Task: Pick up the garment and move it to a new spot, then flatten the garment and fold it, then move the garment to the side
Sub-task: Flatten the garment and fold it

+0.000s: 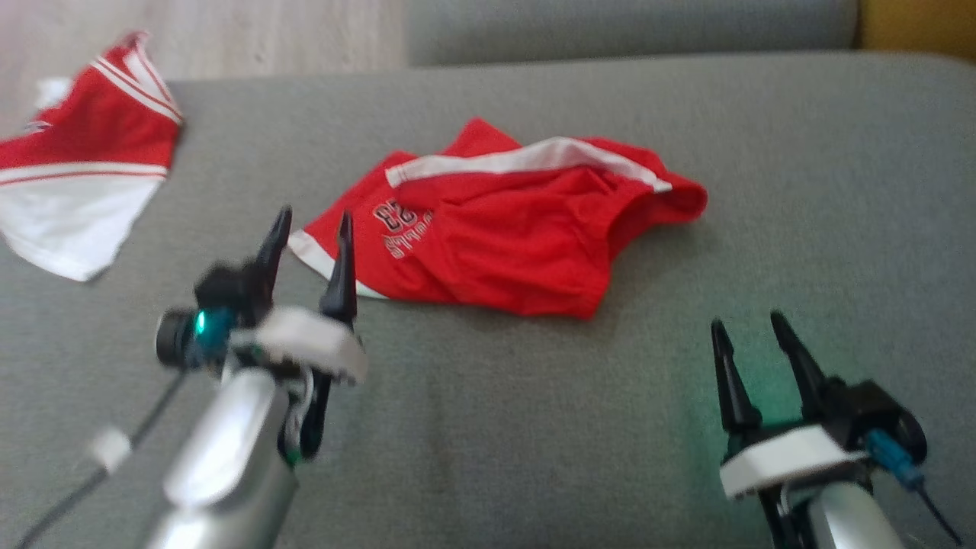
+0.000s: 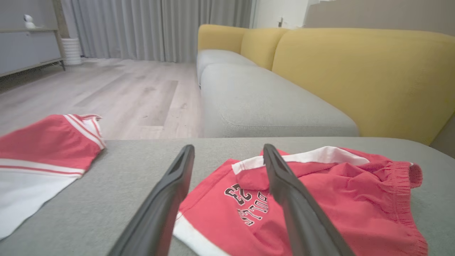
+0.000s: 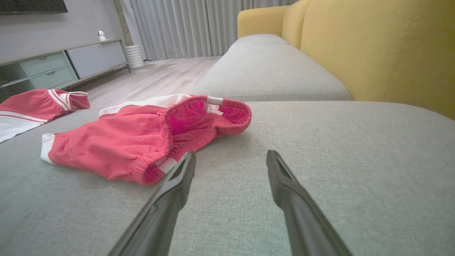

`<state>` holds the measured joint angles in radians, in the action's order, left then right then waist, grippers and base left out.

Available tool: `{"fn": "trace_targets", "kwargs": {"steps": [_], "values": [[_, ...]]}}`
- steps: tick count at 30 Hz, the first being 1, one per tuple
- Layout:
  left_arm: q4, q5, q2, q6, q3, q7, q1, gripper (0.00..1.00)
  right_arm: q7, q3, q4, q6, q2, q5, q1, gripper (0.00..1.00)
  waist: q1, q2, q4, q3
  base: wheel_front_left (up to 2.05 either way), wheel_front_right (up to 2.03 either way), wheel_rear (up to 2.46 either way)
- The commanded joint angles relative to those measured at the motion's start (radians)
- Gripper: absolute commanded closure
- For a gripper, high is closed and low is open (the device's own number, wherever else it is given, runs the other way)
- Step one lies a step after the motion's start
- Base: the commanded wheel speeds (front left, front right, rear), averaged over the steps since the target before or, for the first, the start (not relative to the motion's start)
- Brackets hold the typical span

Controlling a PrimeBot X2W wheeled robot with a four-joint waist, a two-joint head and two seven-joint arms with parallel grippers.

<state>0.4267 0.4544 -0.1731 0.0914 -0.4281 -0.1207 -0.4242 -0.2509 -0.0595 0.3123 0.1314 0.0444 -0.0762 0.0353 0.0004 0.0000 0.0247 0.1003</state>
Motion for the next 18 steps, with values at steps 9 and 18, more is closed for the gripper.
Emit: {"fn": "trace_targets", "kwargs": {"steps": [9,18], "values": [[0.250,0.035,0.012,-0.080,0.026,0.069,-0.287,0.00,-0.011,-0.039,-0.048,-0.001,0.006,0.015,0.101,0.00,-0.0004,0.0000,-0.102,0.175,0.00,0.00,0.00],[0.436,0.051,0.008,-0.132,0.028,0.081,-0.424,0.00,-0.011,-0.046,-0.061,-0.001,0.006,0.007,0.129,0.00,-0.0004,0.0000,-0.137,0.239,0.00,0.00,0.00]]}}
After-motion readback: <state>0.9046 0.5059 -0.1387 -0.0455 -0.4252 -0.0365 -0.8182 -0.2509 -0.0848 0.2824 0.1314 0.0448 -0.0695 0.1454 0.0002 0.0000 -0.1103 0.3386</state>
